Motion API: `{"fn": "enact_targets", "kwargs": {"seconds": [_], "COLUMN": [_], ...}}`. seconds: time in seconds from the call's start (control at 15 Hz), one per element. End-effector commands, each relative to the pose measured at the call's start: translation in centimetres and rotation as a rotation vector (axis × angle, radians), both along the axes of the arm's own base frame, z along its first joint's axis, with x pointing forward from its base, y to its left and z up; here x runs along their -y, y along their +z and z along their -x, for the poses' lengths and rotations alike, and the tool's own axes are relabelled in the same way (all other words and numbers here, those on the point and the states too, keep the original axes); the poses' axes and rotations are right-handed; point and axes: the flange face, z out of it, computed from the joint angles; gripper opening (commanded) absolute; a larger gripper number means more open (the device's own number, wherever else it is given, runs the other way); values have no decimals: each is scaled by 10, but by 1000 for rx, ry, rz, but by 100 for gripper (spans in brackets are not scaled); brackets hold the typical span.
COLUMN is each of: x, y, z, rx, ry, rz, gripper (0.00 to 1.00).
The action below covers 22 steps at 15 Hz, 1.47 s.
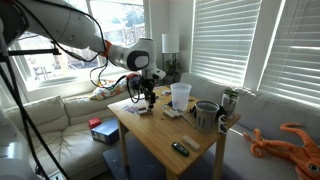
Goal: Stack the blocks
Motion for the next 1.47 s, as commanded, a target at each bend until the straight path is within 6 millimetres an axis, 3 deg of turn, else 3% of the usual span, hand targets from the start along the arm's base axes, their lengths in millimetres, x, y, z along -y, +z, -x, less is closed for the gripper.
{"fn": "enact_targets", "kwargs": {"seconds": [0.0, 1.4], "x": [-6, -8], "y": [2, -4], "z": [-6, -3], "rx": [-20, -36], "ry": [-28, -77], "rz": [-8, 11], "gripper": [61, 61]}}
